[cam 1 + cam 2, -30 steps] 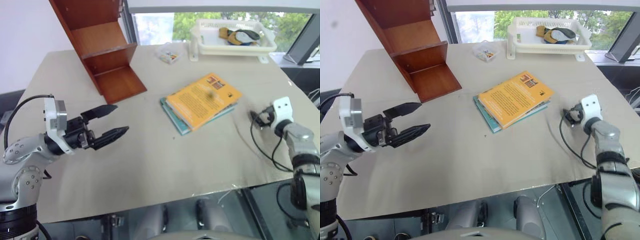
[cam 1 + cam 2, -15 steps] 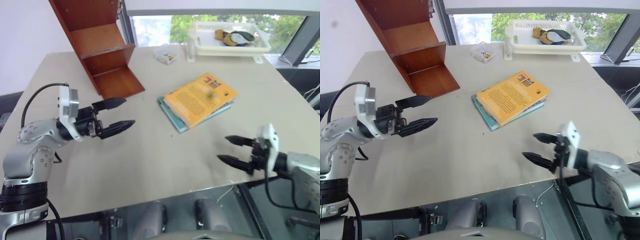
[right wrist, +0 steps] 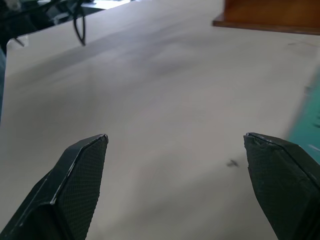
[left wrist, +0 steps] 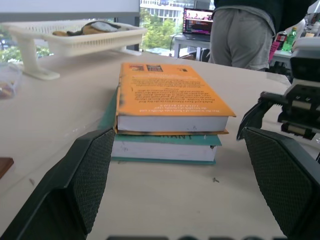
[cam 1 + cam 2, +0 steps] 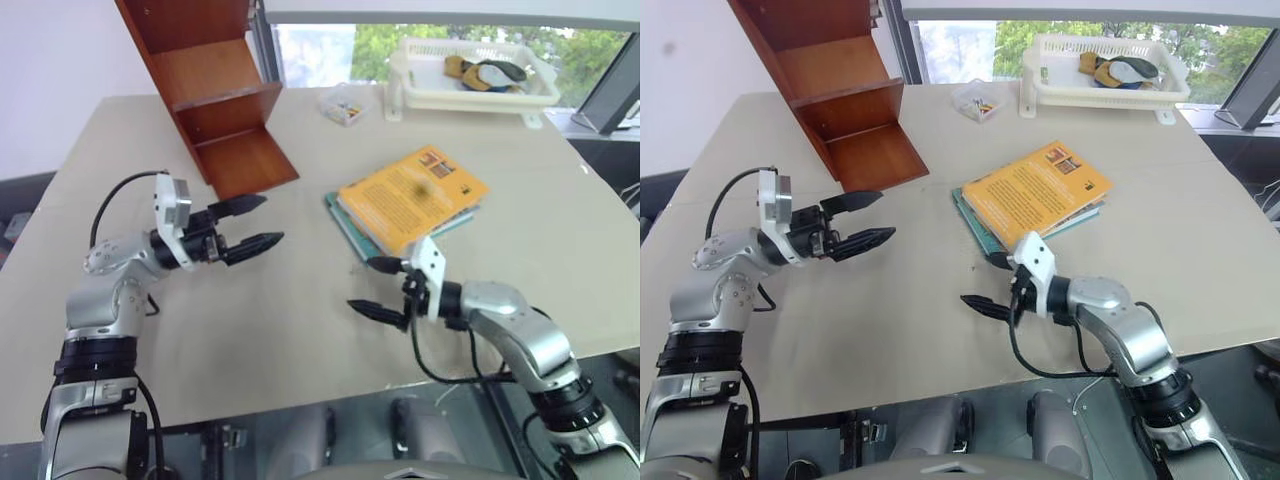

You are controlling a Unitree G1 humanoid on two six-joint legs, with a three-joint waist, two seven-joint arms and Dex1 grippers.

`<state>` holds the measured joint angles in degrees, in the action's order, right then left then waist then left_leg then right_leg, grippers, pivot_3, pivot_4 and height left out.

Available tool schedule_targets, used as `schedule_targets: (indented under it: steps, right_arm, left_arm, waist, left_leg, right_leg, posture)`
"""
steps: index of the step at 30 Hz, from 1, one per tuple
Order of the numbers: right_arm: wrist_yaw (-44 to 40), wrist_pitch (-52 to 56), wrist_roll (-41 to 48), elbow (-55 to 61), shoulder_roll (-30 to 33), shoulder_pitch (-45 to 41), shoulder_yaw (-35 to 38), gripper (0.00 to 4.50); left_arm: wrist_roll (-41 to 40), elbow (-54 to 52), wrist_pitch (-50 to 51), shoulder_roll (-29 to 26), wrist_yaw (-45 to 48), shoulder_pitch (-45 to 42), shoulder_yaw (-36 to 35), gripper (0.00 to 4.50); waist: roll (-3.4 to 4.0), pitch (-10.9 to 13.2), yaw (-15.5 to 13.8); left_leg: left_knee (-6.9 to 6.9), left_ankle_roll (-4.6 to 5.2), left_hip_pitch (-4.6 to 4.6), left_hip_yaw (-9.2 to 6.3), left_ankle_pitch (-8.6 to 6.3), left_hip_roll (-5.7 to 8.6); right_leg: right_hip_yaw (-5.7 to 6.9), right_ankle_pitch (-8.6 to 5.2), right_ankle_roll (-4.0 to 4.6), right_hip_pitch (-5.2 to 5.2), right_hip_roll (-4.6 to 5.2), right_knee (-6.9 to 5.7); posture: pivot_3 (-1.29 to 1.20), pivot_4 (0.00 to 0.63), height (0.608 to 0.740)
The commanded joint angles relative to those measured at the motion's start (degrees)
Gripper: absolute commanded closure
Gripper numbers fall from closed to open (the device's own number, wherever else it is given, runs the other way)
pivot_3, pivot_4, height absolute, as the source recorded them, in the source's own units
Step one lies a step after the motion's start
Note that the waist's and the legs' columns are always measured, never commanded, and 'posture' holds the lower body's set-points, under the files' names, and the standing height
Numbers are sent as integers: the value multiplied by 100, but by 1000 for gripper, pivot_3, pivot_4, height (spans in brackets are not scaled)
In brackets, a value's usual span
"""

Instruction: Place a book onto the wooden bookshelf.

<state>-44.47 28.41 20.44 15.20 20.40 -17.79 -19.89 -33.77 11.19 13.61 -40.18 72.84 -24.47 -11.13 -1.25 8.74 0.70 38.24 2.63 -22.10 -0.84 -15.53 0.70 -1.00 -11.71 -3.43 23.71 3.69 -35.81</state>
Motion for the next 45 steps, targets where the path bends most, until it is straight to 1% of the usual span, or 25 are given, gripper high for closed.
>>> schedule_targets:
  steps: [1,4,7,11,13,19,21,24,27,32,35,41,43,45]
  right_arm:
    - [372,-222,-432,-401,-494,-378,-289,47]
    - [825,-394,-966,-958,-956,-711,-492,47]
    - [990,-408,-1087,-1292,-1403,-937,-555,47]
    - [1204,-629,-1343,-1929,-1851,-1115,-622,47]
    - [1206,-743,-1395,-2163,-1998,-1163,-600,47]
    - [775,-851,-1248,-2599,-2255,-1304,-560,47]
    - [787,-916,-1251,-2852,-2333,-1399,-443,47]
    - [946,-917,-1153,-3226,-2373,-1517,-16,47]
    - [837,-692,-945,-2895,-2170,-1228,286,47]
    - [685,-31,-625,-1636,-1564,-355,498,47]
    - [666,367,-395,-822,-1083,166,749,47]
    - [829,819,-23,-29,-358,833,1542,47]
    - [840,950,113,175,20,1231,2075,47]
    - [879,1009,220,259,203,1423,2337,47]
  left_arm:
    - [22,34,-120,-25,106,-146,-58,55]
    - [31,55,-119,-37,141,-171,-69,55]
    - [40,59,-118,-34,156,-178,-76,55]
    - [46,67,-127,-17,176,-188,-69,55]
    - [46,73,-125,-11,178,-202,-68,55]
    - [59,87,-130,0,179,-221,-72,55]
    - [61,72,-127,5,172,-218,-75,55]
    - [52,18,-117,6,152,-187,-94,55]
    - [31,-70,-95,-25,123,-99,-142,55]
    - [8,-147,-76,-75,109,7,-217,55]
    - [8,-142,-72,-96,109,12,-231,55]
    - [39,-68,-70,-89,152,-72,-175,55]
    - [69,-3,-94,-77,178,-119,-142,55]
    - [81,35,-109,-73,194,-144,-127,55]
  waist:
    - [1,0,16]
    - [3,2,24]
    - [4,3,13]
    - [4,3,23]
    - [6,4,22]
    - [8,6,39]
    - [9,6,46]
    - [10,6,37]
    - [11,7,18]
    - [14,9,18]
    - [15,10,3]
    - [14,9,3]
    - [15,10,-8]
    - [16,10,-52]
  left_leg:
    - [0,0,0,-3,0,0]
    - [-1,-3,3,-5,2,0]
    - [-1,-8,2,-8,5,2]
    - [-2,-24,0,-15,14,6]
    - [-4,-24,-1,-16,14,6]
    - [-4,-24,-1,-20,13,8]
    - [-5,-24,0,-26,13,7]
    - [-7,-24,0,-35,13,7]
    - [-7,-25,-1,-44,13,10]
    - [-9,-29,-12,-51,11,12]
    - [-9,-26,-10,-53,9,12]
    - [-6,-24,-9,-54,8,12]
    - [-5,-25,-6,-54,9,10]
    - [-4,-25,-8,-60,9,11]
  right_leg:
    - [3,0,0,0,0,-1]
    - [3,0,1,1,-2,-6]
    - [4,1,1,0,-1,-7]
    - [5,1,1,0,-1,-6]
    - [6,1,1,1,-1,-6]
    - [7,1,1,1,-1,-7]
    - [11,1,2,1,-3,-9]
    - [17,1,2,0,-3,-10]
    - [25,1,3,-1,-1,-8]
    - [30,0,4,0,3,-4]
    - [33,0,3,-2,2,-4]
    - [35,0,3,-6,4,-4]
    - [36,-1,4,-9,1,-6]
    - [42,-1,3,-11,3,-5]
  posture:
    - [0,150,740]
    - [0,150,740]
    - [0,150,740]
    - [0,150,740]
    - [0,150,740]
    - [0,150,740]
    - [0,150,740]
    - [0,150,740]
    - [0,150,740]
    - [0,150,740]
    - [0,150,740]
    - [0,150,740]
    - [0,150,740]
    - [0,150,740]
